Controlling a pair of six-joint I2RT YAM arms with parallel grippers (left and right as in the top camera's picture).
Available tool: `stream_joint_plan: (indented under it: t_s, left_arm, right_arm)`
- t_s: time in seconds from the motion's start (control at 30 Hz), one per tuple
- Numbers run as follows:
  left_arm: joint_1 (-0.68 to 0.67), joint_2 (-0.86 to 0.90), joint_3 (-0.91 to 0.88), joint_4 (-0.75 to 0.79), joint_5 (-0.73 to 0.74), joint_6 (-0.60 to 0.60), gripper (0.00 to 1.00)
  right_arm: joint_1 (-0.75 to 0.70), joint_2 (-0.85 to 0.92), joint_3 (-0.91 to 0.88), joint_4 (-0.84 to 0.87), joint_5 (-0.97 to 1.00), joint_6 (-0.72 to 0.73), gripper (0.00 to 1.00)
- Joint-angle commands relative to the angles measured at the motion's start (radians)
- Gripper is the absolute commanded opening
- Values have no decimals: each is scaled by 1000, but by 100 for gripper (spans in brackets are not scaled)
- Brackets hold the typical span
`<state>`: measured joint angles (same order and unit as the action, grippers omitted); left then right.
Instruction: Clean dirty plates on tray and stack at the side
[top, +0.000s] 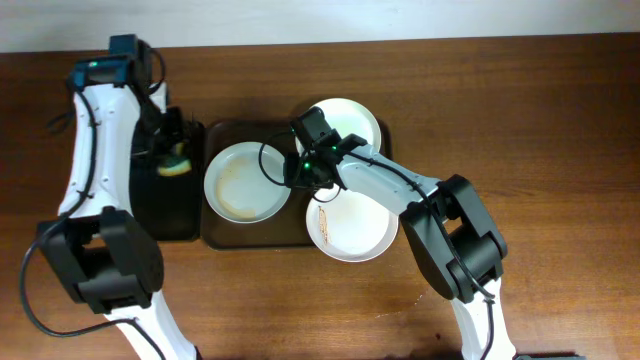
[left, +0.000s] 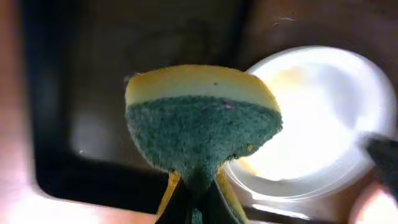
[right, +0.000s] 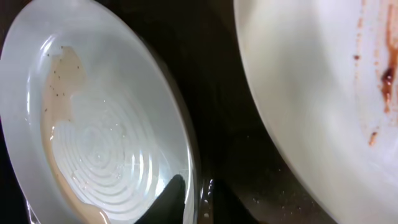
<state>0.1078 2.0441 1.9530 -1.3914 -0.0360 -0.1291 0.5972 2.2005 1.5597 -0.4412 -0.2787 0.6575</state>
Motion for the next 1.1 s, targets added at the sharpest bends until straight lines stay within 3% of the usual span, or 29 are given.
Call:
stream_joint_plan:
  t_s: [0.0, 0.03, 0.1, 0.13, 0.17, 0.3, 0.43, 0.6, 0.73, 1.07]
  left_arm:
    - [54, 5, -171, 68, -107, -13, 0]
    - [55, 5, -236, 121, -107, -13, 0]
    - [55, 5, -353, 236, -107, -13, 0]
    - [55, 5, -392, 279, -107, -13, 0]
    - [59, 5, -444, 345, -108, -13, 0]
    - [73, 5, -466, 401, -107, -13, 0]
    - [73, 5, -466, 428, -106, -13, 0]
    - [73, 5, -466, 437, -106, -13, 0]
    - [73, 5, -466, 441, -107, -13, 0]
    - [73, 5, -466, 464, -107, -13, 0]
  right_arm:
    - [-1, 20, 10, 5, 2, 5, 31]
    - [-1, 20, 10, 6, 2, 5, 43]
    - [-1, 20, 10, 8, 2, 5, 48]
    - [-1, 20, 10, 10, 2, 5, 45]
    - [-1, 20, 10, 11, 2, 5, 29]
    - [32, 30, 10, 23, 67, 11, 4]
    - [58, 30, 49, -33, 120, -13, 4]
    - [70, 29, 481, -489, 362, -283, 4]
    - [71, 29, 586, -584, 483, -357, 4]
    - [330, 29, 586, -584, 1423, -440, 4]
